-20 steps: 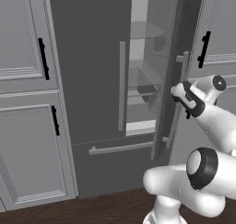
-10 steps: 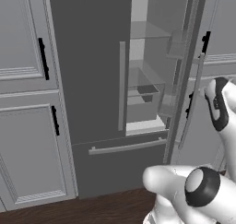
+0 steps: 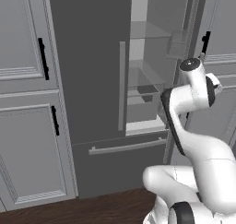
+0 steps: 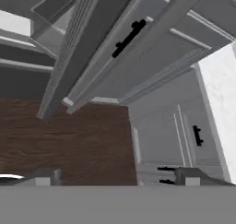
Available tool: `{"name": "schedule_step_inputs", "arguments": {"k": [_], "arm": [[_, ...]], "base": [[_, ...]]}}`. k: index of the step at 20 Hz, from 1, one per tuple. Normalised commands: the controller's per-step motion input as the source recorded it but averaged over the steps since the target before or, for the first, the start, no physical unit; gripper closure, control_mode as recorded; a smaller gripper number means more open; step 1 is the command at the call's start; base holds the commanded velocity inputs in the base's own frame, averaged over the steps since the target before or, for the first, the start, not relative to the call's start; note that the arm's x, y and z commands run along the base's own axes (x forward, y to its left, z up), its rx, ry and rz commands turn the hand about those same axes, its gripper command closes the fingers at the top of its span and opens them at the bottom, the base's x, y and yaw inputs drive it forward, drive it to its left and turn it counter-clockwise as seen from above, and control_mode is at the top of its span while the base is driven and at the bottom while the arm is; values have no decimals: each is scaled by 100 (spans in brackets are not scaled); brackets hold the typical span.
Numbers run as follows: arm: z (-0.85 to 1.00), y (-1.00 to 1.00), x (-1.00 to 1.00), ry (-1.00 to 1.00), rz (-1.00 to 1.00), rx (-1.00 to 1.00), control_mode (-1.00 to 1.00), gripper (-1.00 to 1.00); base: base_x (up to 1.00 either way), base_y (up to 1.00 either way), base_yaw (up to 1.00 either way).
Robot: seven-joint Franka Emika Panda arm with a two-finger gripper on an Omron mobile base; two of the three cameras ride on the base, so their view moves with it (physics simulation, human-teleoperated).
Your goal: Take the strawberry from the fridge and place it on top of the pancake, located on the dining counter.
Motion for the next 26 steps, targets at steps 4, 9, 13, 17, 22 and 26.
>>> {"name": "schedule_step_inputs", "arguments": {"k": [4,9,13,17,22,26], "arm": [[20,100,-12,48,21,-69,-100,-100],[7,19,17,61,17,-44,-100,-100],[18,-7,46,34,28,-29,-100,-100],[29,6,37,35,28,-26,-100,-100],[0,-19,53,20,17,-2,-100,-100],[0,-16,47,20,12,0,-100,-100]], "base": [[0,0,0],[0,0,0],[0,0,0],[0,0,0],[0,0,0],[0,0,0]]}}
